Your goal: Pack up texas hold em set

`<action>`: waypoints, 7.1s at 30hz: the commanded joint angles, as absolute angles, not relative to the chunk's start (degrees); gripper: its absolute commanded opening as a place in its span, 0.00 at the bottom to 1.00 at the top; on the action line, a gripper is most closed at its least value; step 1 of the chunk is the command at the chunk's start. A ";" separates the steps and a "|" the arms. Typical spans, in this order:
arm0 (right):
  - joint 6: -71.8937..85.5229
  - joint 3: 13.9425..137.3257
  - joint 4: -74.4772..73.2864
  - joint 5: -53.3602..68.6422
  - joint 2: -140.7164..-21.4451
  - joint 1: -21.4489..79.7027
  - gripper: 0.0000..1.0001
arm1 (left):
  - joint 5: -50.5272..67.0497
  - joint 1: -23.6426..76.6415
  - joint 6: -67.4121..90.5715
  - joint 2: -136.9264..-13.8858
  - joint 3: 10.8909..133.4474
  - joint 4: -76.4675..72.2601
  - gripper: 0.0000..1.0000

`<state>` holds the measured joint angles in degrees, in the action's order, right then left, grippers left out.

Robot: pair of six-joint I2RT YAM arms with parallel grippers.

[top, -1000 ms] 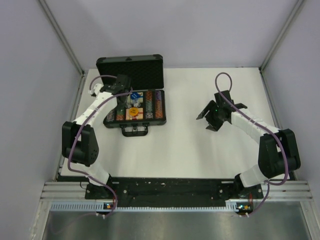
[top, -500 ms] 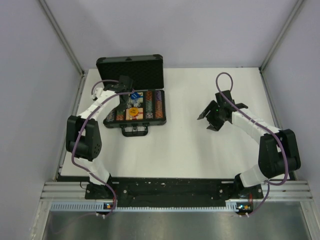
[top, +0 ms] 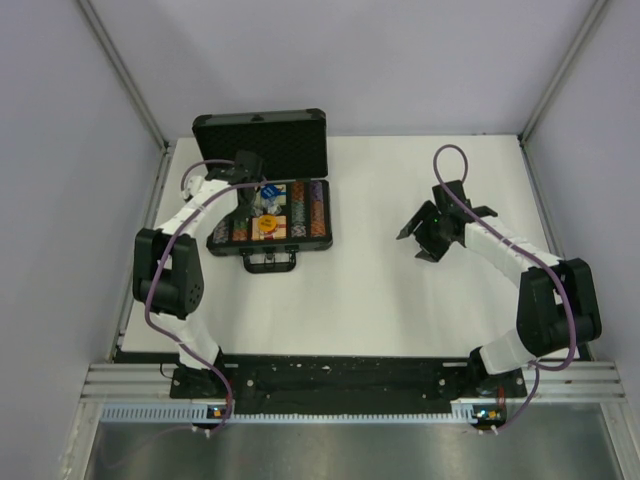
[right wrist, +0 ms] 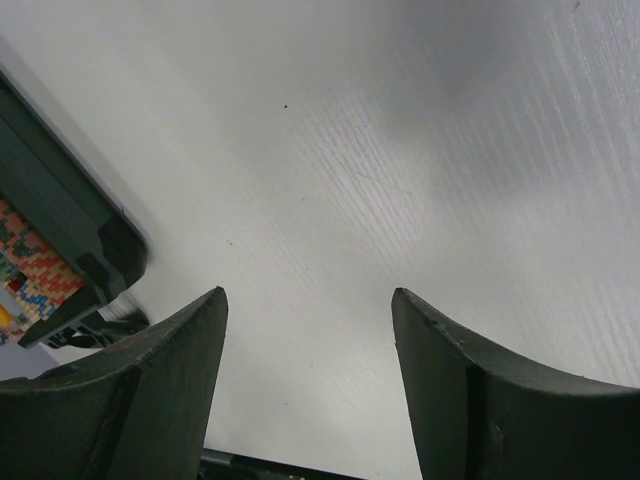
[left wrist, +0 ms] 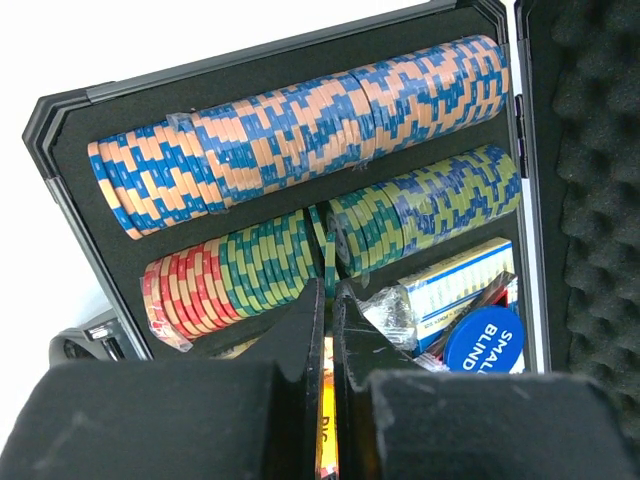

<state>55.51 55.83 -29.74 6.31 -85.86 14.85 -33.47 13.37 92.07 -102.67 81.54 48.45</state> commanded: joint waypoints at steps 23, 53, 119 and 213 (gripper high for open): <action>55.02 56.43 -29.44 6.59 -86.13 14.24 0.66 | -31.02 12.22 85.79 -101.25 83.15 41.93 0.14; 55.20 56.25 -29.36 6.94 -86.40 14.15 0.66 | -31.99 12.22 84.73 -97.82 81.91 42.89 0.00; 54.14 57.92 -29.36 7.12 -88.24 13.10 0.65 | -31.91 9.93 86.31 -102.40 83.85 44.74 0.32; 13.46 96.14 -7.75 19.34 -107.74 23.11 0.76 | -33.75 7.38 46.16 -73.23 73.05 30.16 0.64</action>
